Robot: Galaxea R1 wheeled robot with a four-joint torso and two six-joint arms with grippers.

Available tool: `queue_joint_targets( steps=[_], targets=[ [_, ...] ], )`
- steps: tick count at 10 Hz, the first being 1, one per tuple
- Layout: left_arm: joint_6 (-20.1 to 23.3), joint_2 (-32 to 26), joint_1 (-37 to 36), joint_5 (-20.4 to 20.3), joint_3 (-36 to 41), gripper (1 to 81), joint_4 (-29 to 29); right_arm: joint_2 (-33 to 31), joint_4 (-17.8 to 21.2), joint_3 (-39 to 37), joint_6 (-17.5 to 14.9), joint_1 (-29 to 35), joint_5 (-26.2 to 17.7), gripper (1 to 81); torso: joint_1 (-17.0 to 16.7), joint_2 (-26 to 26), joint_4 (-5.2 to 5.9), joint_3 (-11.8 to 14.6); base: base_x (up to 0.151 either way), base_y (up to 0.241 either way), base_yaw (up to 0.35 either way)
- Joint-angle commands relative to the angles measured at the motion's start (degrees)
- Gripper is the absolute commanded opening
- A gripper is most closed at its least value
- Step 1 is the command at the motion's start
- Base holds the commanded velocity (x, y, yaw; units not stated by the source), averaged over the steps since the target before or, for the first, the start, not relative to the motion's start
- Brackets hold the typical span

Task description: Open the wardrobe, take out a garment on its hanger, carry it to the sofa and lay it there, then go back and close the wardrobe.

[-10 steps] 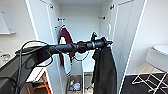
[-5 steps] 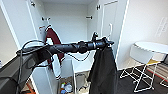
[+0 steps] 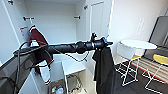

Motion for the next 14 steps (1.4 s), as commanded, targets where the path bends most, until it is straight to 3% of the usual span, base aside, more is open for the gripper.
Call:
queue_joint_targets(
  steps=[1, 14],
  targets=[
    [0.8, -0.2, -11.0, -2.6, 0.6, 1.0, 1.5, 0.1, 0.4, 0.0, 0.0, 2.2, -3.3, 81.1, 0.0, 0.0, 0.0, 0.0, 0.0, 0.0, -0.34],
    [0.8, -0.1, -11.0, -2.4, 4.3, 1.0, 1.9, 0.2, 0.3, -0.1, -0.1, 2.0, -3.3, 81.1, 0.0, 0.0, 0.0, 0.0, 0.0, 0.0, -0.35]
  ],
)
